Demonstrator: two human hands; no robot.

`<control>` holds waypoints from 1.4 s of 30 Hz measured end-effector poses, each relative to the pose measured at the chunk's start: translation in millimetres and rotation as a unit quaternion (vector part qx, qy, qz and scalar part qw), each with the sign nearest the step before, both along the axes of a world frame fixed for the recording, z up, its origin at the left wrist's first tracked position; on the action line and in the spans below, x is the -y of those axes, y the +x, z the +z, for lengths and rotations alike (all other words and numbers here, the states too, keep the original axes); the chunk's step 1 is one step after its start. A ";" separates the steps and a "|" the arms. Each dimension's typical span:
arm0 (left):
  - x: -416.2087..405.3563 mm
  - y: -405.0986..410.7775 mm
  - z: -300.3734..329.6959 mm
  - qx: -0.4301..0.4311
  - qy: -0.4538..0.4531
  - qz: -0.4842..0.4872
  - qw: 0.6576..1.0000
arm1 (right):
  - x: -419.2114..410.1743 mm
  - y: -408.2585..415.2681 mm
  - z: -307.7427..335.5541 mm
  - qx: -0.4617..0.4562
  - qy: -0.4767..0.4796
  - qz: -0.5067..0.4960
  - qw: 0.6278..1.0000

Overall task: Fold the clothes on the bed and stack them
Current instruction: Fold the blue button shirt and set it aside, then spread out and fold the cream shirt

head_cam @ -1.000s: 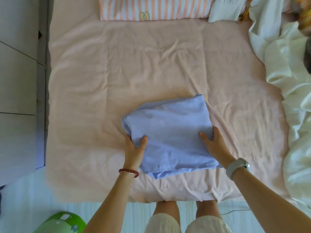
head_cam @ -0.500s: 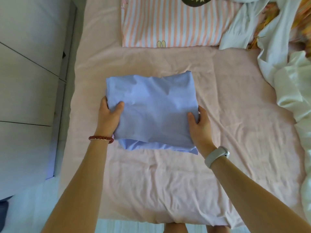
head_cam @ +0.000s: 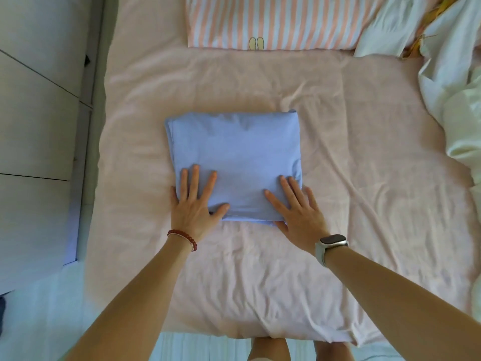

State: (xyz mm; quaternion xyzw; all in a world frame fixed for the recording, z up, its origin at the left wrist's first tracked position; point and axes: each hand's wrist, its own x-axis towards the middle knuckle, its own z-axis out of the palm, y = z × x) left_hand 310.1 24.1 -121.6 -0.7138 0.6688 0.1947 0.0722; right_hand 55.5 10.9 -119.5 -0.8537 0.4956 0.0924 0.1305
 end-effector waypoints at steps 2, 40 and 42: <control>-0.1 3.4 0.7 0.003 0.014 0.009 1.000 | 0.5 -9.2 1.2 -0.016 0.001 0.012 1.000; 28.1 -589.6 81.2 -0.454 0.154 0.234 0.846 | -51.6 -501.1 84.8 0.206 0.284 -0.404 0.845; 22.8 -580.1 83.3 -0.474 0.228 0.267 0.808 | -77.1 -465.5 99.1 0.280 0.348 -0.295 0.844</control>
